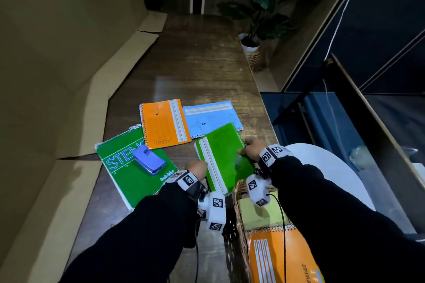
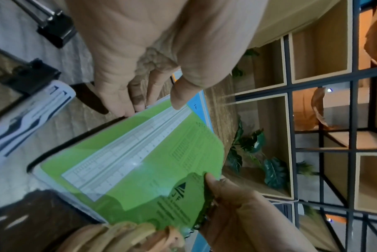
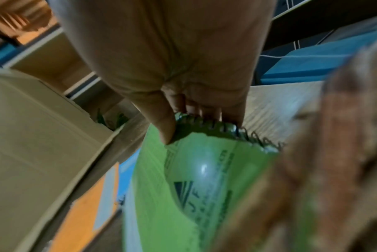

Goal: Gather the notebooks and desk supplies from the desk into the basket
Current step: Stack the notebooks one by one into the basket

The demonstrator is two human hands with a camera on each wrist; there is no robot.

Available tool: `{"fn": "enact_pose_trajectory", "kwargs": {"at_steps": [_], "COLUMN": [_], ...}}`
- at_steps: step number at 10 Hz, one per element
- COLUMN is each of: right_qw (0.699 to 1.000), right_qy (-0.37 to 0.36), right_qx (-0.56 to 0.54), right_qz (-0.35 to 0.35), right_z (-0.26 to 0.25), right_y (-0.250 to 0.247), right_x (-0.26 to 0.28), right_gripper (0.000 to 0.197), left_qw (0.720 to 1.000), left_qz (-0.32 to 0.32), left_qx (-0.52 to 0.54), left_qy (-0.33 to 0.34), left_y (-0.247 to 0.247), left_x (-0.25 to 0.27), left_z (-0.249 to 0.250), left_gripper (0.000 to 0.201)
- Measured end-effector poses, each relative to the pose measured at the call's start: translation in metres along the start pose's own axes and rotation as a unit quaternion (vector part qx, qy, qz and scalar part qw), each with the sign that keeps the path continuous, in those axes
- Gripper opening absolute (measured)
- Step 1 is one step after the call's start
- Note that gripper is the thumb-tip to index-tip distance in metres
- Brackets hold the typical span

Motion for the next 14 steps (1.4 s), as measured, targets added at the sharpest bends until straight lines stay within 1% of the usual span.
{"fn": "enact_pose_trajectory", "kwargs": {"at_steps": [1, 2, 3, 4, 5, 6, 7, 8, 9, 10, 11, 12, 13, 14], "right_qw": [0.985, 0.955, 0.909, 0.862, 0.873, 0.909, 0.917, 0.923, 0.937, 0.95, 0.958, 0.964, 0.963, 0.969], "right_qy": [-0.061, -0.139, -0.189, -0.156, -0.037, 0.12, 0.246, 0.266, 0.231, 0.243, 0.25, 0.242, 0.234, 0.199], "right_qx": [-0.159, -0.261, -0.363, -0.446, -0.373, -0.227, -0.09, -0.136, -0.164, -0.136, -0.074, -0.028, -0.02, -0.004], "right_qz": [-0.018, -0.007, 0.076, 0.182, 0.312, 0.33, 0.3, 0.241, 0.205, 0.14, 0.117, 0.107, 0.133, 0.147], "right_z": [-0.014, -0.03, -0.032, 0.005, 0.074, 0.13, 0.161, 0.179, 0.191, 0.198, 0.201, 0.194, 0.185, 0.157], "right_y": [-0.005, -0.024, -0.052, -0.057, -0.035, 0.009, 0.049, 0.074, 0.09, 0.103, 0.097, 0.08, 0.061, 0.038], "right_x": [0.015, 0.047, 0.102, 0.157, 0.203, 0.24, 0.273, 0.282, 0.281, 0.285, 0.288, 0.291, 0.289, 0.276], "right_gripper": [0.021, 0.031, 0.029, 0.029, 0.017, 0.034, 0.037, 0.043, 0.044, 0.029, 0.046, 0.078, 0.048, 0.044], "left_qw": [1.0, 0.99, 0.965, 0.928, 0.875, 0.808, 0.73, 0.654, 0.614, 0.584, 0.588, 0.598, 0.632, 0.739], "left_qz": [0.025, 0.023, -0.007, -0.045, -0.112, -0.165, -0.169, -0.169, -0.174, -0.188, -0.205, -0.214, -0.212, -0.176], "left_qx": [0.003, -0.058, -0.103, -0.166, -0.277, -0.413, -0.545, -0.636, -0.689, -0.729, -0.732, -0.723, -0.68, -0.55], "left_qy": [0.011, 0.123, 0.24, 0.331, 0.381, 0.387, 0.375, 0.372, 0.344, 0.302, 0.278, 0.27, 0.307, 0.348], "left_y": [-0.008, -0.012, -0.006, 0.017, 0.058, 0.097, 0.12, 0.131, 0.135, 0.136, 0.133, 0.128, 0.121, 0.097], "left_x": [0.03, 0.05, 0.089, 0.133, 0.168, 0.179, 0.179, 0.178, 0.176, 0.18, 0.189, 0.194, 0.193, 0.182], "left_z": [0.012, 0.038, 0.069, 0.091, 0.08, 0.038, -0.004, -0.034, -0.054, -0.066, -0.071, -0.067, -0.051, -0.021], "left_gripper": [0.011, 0.022, 0.037, 0.034, 0.027, 0.017, 0.025, 0.026, 0.024, 0.025, 0.025, 0.022, 0.021, 0.028]}}
Point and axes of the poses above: each hand's wrist, its own x-axis away from the middle knuckle, its own y-axis out of the palm, z = x × y, the point moved 5 cm from there along -x, towards the middle knuckle, and after that the axes turned 8 degrees about x, right-handed, at the moved point
